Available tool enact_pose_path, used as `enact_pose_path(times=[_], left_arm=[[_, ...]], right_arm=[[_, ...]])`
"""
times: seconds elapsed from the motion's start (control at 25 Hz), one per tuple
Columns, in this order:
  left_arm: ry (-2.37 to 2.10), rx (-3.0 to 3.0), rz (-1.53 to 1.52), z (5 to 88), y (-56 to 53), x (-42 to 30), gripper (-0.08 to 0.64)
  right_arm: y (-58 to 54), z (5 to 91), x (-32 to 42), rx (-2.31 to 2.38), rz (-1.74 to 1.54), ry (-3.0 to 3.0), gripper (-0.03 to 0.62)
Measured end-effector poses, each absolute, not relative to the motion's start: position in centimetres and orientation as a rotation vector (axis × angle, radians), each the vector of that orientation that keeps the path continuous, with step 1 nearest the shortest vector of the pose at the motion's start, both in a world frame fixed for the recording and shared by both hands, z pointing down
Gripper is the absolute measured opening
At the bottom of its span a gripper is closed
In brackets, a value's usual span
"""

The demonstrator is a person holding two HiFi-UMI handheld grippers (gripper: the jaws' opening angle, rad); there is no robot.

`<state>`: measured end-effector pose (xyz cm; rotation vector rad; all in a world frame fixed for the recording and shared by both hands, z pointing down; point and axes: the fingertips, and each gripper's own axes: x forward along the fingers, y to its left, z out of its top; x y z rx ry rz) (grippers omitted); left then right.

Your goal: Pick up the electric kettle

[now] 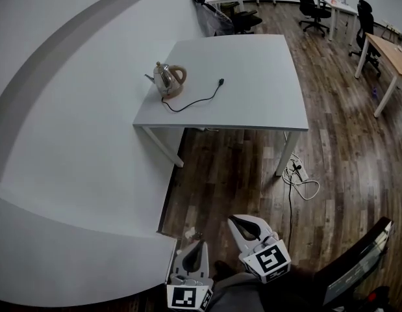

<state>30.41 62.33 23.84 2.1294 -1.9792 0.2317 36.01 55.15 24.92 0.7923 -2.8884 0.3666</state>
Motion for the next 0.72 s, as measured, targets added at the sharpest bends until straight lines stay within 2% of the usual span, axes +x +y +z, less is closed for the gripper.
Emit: enact_pose_path(times=[0.72], left_arm=[[-1.948, 2.138, 0.109, 24.7, 54.9, 20.1, -0.002]], right_arm=[[48.5, 25.3, 25.8, 0.797, 0.274, -2.805, 0.0]])
